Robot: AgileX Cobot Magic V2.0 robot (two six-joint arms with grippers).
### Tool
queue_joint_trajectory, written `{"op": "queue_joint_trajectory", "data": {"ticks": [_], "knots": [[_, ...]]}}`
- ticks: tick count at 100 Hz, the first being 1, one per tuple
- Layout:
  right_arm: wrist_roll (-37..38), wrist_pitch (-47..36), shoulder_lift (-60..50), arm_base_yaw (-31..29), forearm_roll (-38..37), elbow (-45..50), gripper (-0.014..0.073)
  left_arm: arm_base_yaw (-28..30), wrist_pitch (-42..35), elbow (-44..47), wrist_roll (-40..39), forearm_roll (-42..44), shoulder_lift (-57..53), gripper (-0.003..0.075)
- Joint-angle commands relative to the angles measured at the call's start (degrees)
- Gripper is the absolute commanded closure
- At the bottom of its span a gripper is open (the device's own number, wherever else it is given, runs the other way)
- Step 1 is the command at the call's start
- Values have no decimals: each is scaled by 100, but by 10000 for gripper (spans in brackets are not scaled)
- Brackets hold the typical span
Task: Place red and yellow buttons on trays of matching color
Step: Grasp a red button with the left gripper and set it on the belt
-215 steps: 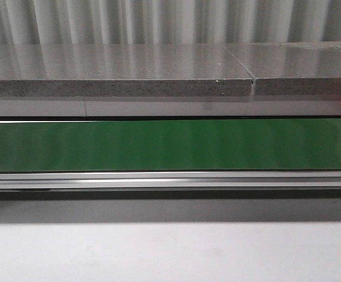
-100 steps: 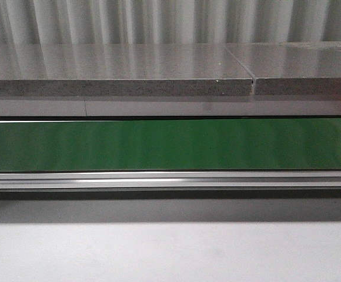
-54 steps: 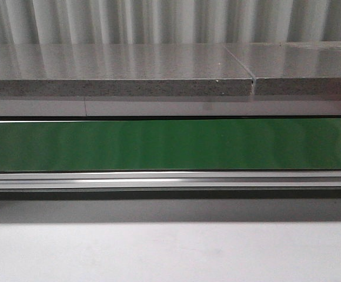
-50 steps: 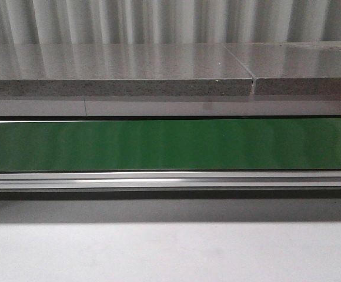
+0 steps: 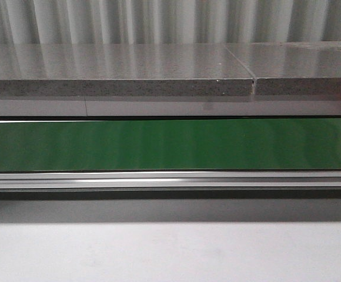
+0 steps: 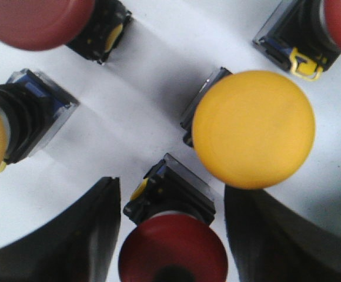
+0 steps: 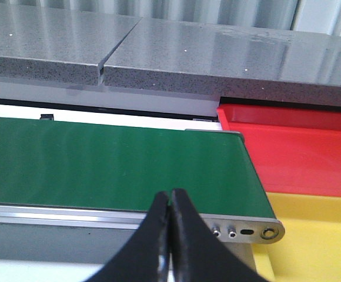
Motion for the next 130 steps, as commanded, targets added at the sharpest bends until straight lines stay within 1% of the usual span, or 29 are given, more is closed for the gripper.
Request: {"op": "queue_joint_trajectory", "data": {"ticks": [1, 13, 22, 32, 45, 73, 85, 103, 118, 130], "knots": [[-54, -410, -26, 2, 2, -42, 659, 10, -133, -170, -53, -39, -234, 415], [-54, -410, -26, 2, 2, -42, 659, 10, -94, -170, -53, -39, -234, 494], [-54, -410, -26, 2, 2, -42, 659, 10, -5, -170, -53, -39, -261, 524], [-54, -410, -26, 2, 2, -42, 659, -48, 172, -170, 56, -6, -400, 531], [-54, -410, -26, 2, 2, -42, 659, -186, 216, -170, 103, 8, -782, 531], [-54, -410, -26, 2, 2, -42, 659, -730, 267, -246, 253, 124, -1601, 531], [-54, -410, -26, 2, 2, -42, 659, -1028, 497, -578, 253, 124, -1615, 531], [-54, -410, -26, 2, 2, -42, 659, -1562, 633, -1041, 253, 85, -1592, 531], [-54, -410, -26, 2, 2, -42, 659, -1943, 709, -1089, 253, 85, -1475, 531], [-54, -410, -26, 2, 2, -42, 659, -2114, 771, -1089, 253, 85, -1255, 531]]}}
